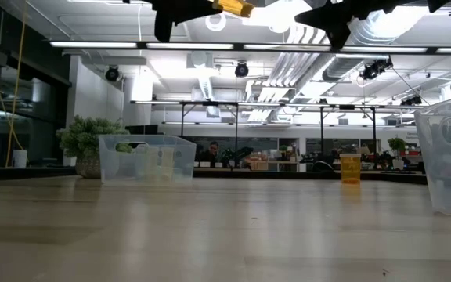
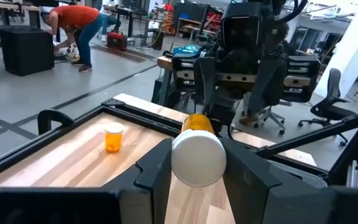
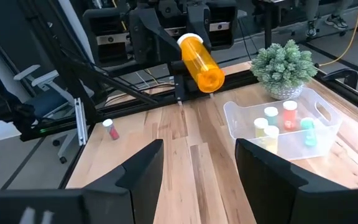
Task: Pick and place medicine bottles into bin by pill shape (circle, oval)
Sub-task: Put the small orange tablet bottle into the top transparent bin
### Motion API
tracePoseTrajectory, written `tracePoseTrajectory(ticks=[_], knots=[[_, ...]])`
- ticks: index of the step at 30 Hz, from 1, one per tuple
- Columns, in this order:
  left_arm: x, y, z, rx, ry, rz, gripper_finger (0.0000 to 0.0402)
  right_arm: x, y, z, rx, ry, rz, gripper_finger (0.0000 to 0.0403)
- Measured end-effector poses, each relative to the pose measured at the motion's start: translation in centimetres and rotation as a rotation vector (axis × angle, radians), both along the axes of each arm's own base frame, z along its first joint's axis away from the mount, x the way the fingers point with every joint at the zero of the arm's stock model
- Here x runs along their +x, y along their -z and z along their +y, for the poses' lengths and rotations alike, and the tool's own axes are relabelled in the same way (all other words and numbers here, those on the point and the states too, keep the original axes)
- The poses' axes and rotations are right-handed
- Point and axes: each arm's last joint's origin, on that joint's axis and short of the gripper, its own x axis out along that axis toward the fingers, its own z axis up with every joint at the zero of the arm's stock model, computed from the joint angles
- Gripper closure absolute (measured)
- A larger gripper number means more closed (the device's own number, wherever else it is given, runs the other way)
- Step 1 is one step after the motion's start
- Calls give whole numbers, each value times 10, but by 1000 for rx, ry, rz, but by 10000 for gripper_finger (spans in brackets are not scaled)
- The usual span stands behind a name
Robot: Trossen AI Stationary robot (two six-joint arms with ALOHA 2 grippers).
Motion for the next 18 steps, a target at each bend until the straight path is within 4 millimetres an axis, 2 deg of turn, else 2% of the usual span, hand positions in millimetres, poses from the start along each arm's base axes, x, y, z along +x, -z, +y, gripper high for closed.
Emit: tracePoseTrajectory(ticks=[7,10,13,18], knots=[[0,2,0,31,57,69,287,0,0,0,0,2,0,210],[-7,-13,9,31,57,195,287,0,0,0,0,2,0,210],[-21,-28,25,52,52,374,287,0,0,0,0,2,-1,210],[-54,-33,45,91,56,685,287,0,0,-1,-5,26,1,210]])
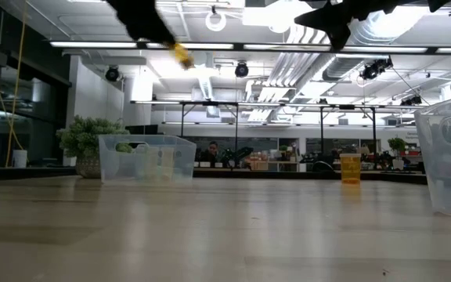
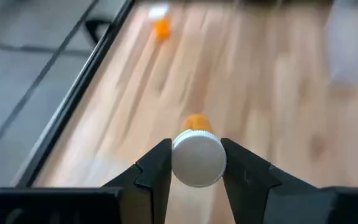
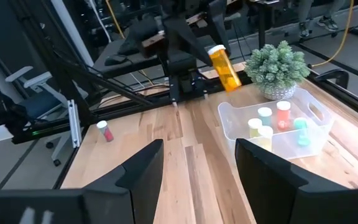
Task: Pick and place medicine bottles into bin by pill shape (circle, oval)
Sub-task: Put the small orange tablet bottle into the top transparent bin
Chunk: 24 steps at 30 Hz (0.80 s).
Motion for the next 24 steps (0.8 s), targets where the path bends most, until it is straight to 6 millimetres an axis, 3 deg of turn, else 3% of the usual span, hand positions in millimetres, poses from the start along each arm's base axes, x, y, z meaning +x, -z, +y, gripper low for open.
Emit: tracePoseTrajectory(ticks=[6,11,24], knots=[[-35,17,19,-11,-33,354,287,0,1,-2,-10,46,6,210],[-42,47,35,-62,7,476,287,0,1,-3,-20,94,11,210],[-22,97,64,-149,146,590,287,0,1,-4,-5,113,11,210]])
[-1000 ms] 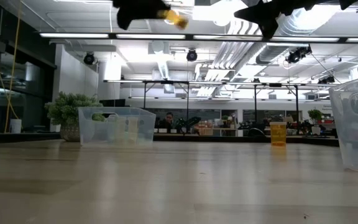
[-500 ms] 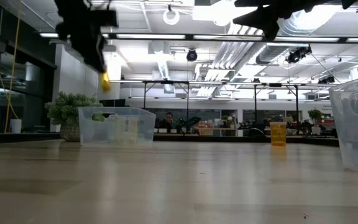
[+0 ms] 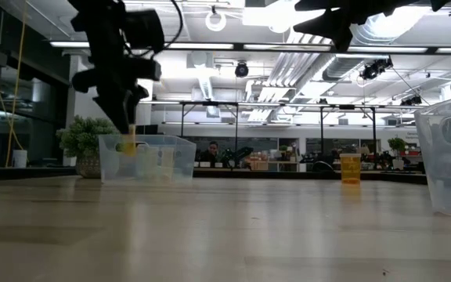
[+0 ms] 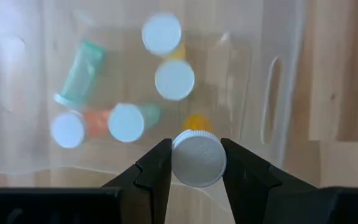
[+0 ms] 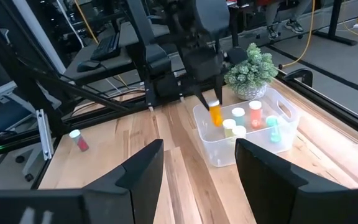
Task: Pick and place medicine bottles into bin by pill shape (circle, oval)
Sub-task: Put the small orange tablet bottle into the top transparent bin
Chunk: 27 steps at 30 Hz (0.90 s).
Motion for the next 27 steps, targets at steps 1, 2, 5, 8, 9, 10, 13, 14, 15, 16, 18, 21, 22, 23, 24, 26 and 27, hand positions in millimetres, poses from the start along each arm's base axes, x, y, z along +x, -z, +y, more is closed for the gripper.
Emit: tracePoseTrajectory(ticks=[1,2,5,8,9,10,13,14,15,16,18,21,22,23,24,26,27], knots=[[1,4,2,-8,-6,16,287,0,0,0,0,5,0,210],[2,7,4,-13,-10,27,287,0,0,0,-1,10,0,210],[6,18,8,-27,5,70,287,0,0,0,-2,16,-1,210],[10,25,11,-32,14,86,287,0,0,0,-2,16,0,210],[10,26,11,-35,15,92,287,0,0,0,-2,16,0,210],[11,28,11,-36,16,94,287,0,0,0,-2,16,0,210],[12,31,12,-40,16,103,287,0,0,0,-2,16,0,210],[13,31,12,-39,16,102,287,0,0,-1,-2,16,0,210],[13,31,12,-38,16,99,287,0,0,-1,-2,16,0,210],[13,31,13,-37,14,95,287,0,0,-1,-2,16,-1,210],[15,31,13,-33,5,83,287,0,0,-1,-3,16,0,210],[15,31,13,-33,-2,79,284,0,0,-1,-3,16,0,210],[15,31,13,-33,-2,79,281,0,0,-1,-4,16,0,210],[15,31,13,-33,-3,79,278,0,0,-1,-4,16,0,210],[15,31,13,-34,-8,78,273,0,0,-1,-4,16,0,210],[15,31,13,-37,-19,76,262,0,0,-1,-3,16,0,210],[15,31,13,-38,-25,75,256,0,0,-1,-3,16,0,210]])
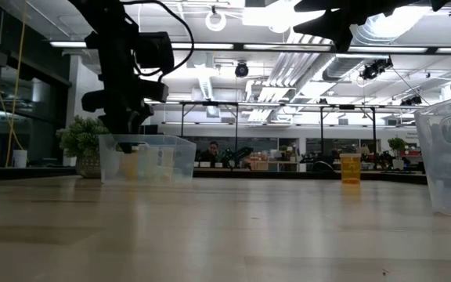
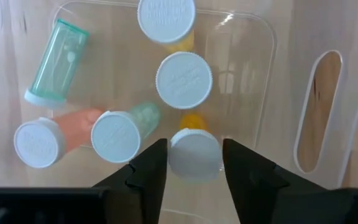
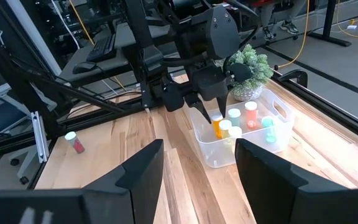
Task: Pick and place medicine bottles into bin by pill shape (circle, oval)
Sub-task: Put the small orange tablet bottle into the top transparent bin, then put the blue capsule bottle into the bottom transparent bin
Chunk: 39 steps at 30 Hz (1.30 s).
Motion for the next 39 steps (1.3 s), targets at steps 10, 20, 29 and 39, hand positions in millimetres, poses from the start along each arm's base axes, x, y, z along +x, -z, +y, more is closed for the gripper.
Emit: tracePoseTrajectory(ticks=[10,20,29,39], knots=[[0,-5,0,-13,-31,8,193,0,0,0,0,0,0,210],[4,-73,1,58,-52,-149,160,0,0,0,-4,12,0,210],[-11,-150,-20,25,-268,-885,162,0,0,-1,-15,27,1,210],[-11,-106,-76,-9,-229,-1475,162,0,0,-1,-16,30,0,210]])
